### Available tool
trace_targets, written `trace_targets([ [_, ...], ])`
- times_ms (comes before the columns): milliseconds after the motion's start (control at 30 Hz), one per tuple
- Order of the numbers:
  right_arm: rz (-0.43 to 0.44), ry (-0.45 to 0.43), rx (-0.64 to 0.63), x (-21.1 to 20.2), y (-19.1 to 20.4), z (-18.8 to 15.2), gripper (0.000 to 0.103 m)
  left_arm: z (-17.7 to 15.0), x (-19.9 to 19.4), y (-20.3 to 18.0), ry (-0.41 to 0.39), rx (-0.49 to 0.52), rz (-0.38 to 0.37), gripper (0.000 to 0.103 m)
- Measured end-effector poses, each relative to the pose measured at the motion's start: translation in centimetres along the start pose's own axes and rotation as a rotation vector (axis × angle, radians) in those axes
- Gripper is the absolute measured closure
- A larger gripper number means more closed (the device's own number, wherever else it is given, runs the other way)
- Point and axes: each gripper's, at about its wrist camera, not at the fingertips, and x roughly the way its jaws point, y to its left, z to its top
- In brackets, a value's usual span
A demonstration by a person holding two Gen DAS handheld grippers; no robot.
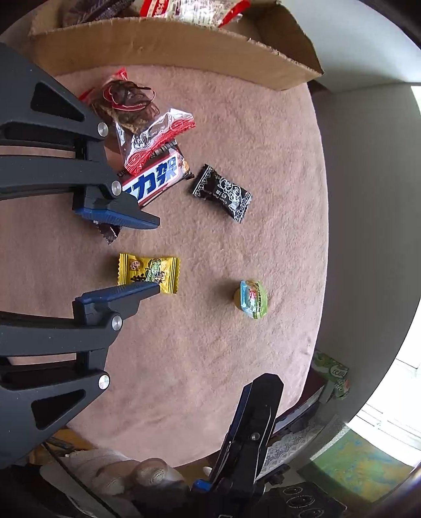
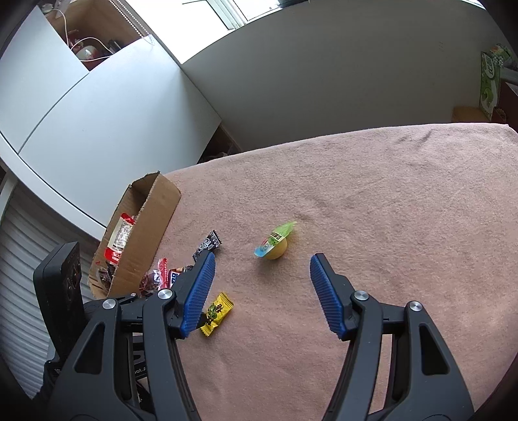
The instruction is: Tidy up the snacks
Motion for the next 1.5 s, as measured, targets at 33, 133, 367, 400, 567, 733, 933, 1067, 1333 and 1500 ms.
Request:
trace_targets([
  [33, -0.013, 0.012, 0.010, 0.6, -0.1, 0.2, 0.038, 0.0, 0.1, -0.2, -0.006, 0.013, 0.009, 0.069],
  [133, -0.023, 0.059, 0.025, 2.7, 0.2, 0.9, 0.038, -0.1, 0.3, -1.0, -0.019, 0.049, 0.031, 0.062],
  [367, -0.074, 0.122, 0.025, 6.6, 0.8, 1.5, 0.040, -0.1, 2.1, -2.0, -0.028, 0.028, 0.011, 0.062],
  [400, -0.084, 0.125, 0.019, 7.0, 1.0, 1.5, 0.043, 0.0, 2.3, -2.0, -0.029, 0.027, 0.007, 0.062],
  [567, -0.135, 0.156, -0.020, 8.5, 1.7, 1.4, 0.057, 0.5, 3.6, -2.3, -0.029, 0.022, -0.004, 0.062],
  [733, -0.173, 0.155, -0.064, 8.6, 2.4, 0.8, 0.069, 0.3, 3.9, -2.4, -0.041, 0.036, 0.034, 0.080],
  [933, -0.174, 0.141, -0.064, 8.0, 2.5, 0.3, 0.070, -0.6, 3.7, -2.7, -0.051, 0.054, 0.052, 0.080],
  [1067, -0.156, 0.127, -0.049, 6.9, 2.4, 0.0, 0.070, -1.2, 3.1, -2.9, -0.051, 0.037, 0.035, 0.080],
  [1333, -0.121, 0.079, -0.060, 3.3, 3.2, 0.1, 0.070, -1.3, 0.7, -1.3, -0.099, 0.025, 0.010, 0.080],
  [1500, -0.087, 0.047, -0.101, 1.7, 5.9, 0.6, 0.070, -2.3, -3.0, -0.1, -0.162, 0.019, 0.015, 0.080],
])
